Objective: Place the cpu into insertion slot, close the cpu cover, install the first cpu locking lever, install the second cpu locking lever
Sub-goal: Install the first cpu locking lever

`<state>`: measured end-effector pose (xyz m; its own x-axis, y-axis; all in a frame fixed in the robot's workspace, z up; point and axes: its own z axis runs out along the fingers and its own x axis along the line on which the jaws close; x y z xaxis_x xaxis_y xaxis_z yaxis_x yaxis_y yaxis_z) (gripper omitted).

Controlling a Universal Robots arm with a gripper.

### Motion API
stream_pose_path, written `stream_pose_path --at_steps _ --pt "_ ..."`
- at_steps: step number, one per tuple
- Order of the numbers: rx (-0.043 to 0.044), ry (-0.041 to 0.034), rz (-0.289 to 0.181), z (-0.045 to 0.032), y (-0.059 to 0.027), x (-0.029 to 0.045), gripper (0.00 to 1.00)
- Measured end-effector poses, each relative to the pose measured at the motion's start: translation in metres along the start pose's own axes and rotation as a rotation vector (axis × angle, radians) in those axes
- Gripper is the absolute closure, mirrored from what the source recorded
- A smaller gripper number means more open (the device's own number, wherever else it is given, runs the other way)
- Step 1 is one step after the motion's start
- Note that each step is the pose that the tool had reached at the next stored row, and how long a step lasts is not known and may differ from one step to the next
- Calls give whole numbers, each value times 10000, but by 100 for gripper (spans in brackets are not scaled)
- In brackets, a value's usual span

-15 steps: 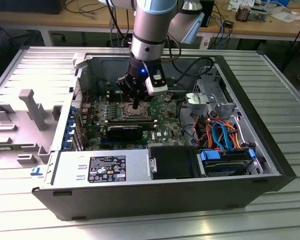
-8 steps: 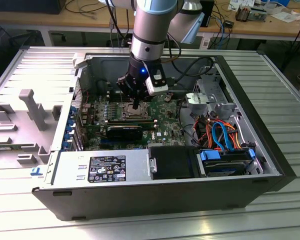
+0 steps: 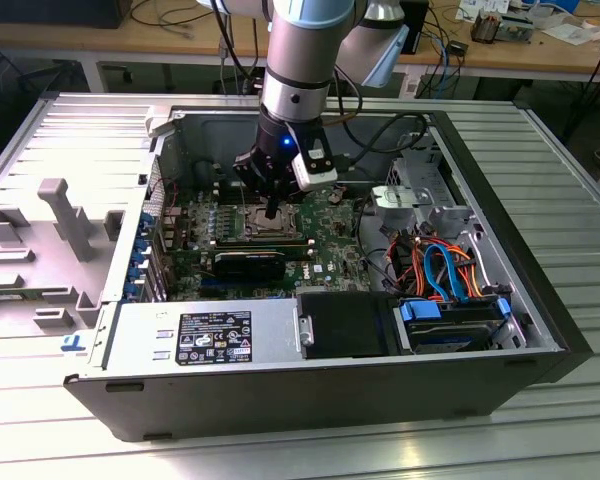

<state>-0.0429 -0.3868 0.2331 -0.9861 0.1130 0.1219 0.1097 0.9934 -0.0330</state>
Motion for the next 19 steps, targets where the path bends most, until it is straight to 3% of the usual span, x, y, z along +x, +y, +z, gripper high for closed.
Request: stream_pose_path --at_steps 19 --pt "59 -16 -478 0 0 0 89"
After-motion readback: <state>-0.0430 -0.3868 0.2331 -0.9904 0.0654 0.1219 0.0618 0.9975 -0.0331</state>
